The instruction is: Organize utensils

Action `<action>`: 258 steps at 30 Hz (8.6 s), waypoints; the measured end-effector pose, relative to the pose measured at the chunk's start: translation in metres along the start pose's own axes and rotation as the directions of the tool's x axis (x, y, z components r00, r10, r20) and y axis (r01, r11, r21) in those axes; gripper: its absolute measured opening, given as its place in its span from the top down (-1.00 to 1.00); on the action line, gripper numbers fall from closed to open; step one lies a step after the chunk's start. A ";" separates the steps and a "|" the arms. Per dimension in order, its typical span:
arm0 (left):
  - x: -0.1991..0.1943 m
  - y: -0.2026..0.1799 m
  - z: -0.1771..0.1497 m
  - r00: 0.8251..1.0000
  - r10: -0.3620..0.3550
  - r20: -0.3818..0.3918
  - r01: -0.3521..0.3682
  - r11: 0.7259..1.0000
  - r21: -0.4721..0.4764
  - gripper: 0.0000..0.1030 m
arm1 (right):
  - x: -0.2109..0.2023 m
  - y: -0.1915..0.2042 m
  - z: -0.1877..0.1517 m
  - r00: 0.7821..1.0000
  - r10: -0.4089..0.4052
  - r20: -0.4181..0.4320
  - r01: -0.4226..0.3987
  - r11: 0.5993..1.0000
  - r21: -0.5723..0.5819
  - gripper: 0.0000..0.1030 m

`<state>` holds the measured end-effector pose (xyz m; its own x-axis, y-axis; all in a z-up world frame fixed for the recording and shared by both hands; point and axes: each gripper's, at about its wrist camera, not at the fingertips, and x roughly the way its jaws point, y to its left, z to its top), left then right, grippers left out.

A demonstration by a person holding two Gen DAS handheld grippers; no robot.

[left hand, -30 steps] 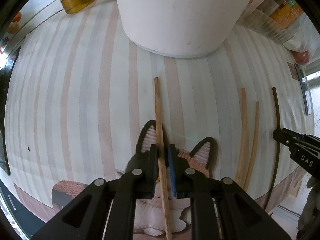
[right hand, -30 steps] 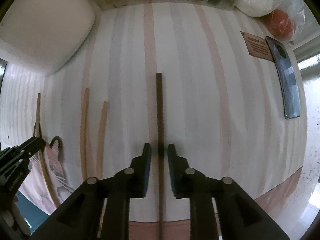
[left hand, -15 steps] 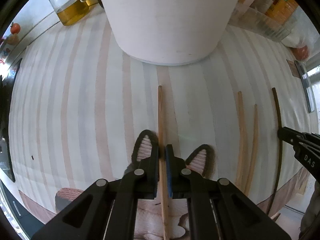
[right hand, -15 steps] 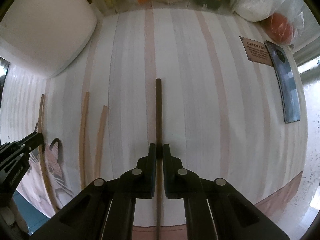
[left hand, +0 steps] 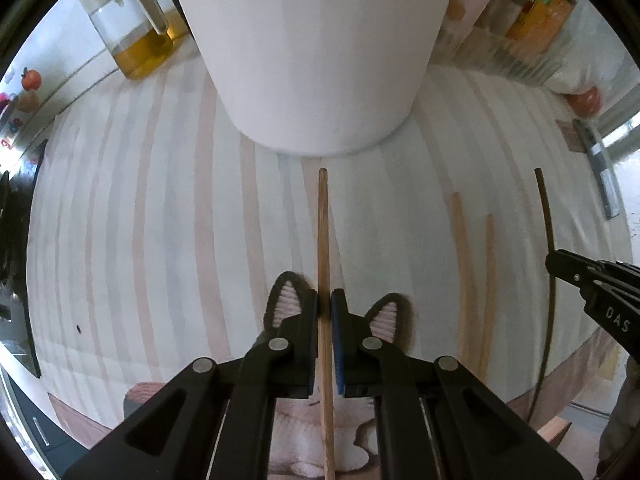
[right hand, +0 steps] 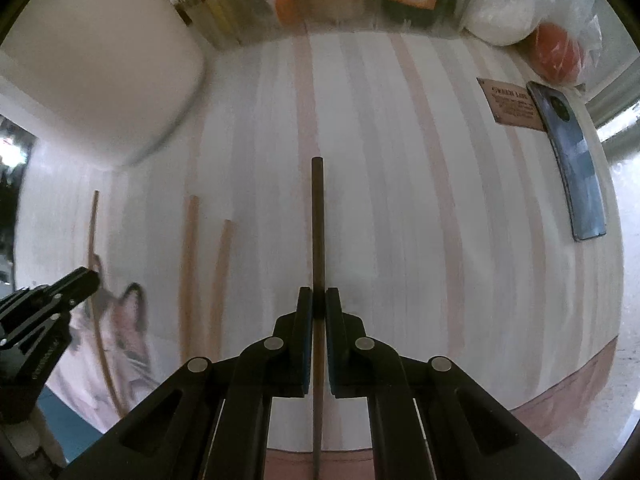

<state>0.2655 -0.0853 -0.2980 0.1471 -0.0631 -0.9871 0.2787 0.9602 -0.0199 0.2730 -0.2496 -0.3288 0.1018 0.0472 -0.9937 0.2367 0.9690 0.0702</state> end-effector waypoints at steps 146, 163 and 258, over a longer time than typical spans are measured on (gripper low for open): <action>-0.046 0.083 0.017 0.980 0.159 0.124 -0.134 0.974 -0.184 -1.00 | -0.079 0.024 0.028 0.981 0.129 0.143 -0.129 0.992 -0.010 -0.18; 0.010 0.063 -0.021 0.993 0.112 0.025 -0.110 0.991 -0.071 -1.00 | 0.012 0.034 -0.034 0.999 -0.029 -0.036 0.029 0.999 0.017 0.88; 0.032 0.051 0.007 0.999 0.032 -0.022 -0.033 0.996 -0.081 0.88 | 0.028 0.062 0.016 0.992 -0.107 -0.072 0.099 0.989 -0.114 0.84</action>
<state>0.2912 -0.0401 -0.3298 0.1349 -0.0266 -0.9905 0.1960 0.9806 0.0004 0.3061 -0.1918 -0.3509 0.0062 -0.0398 -0.9992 0.1337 0.9903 -0.0386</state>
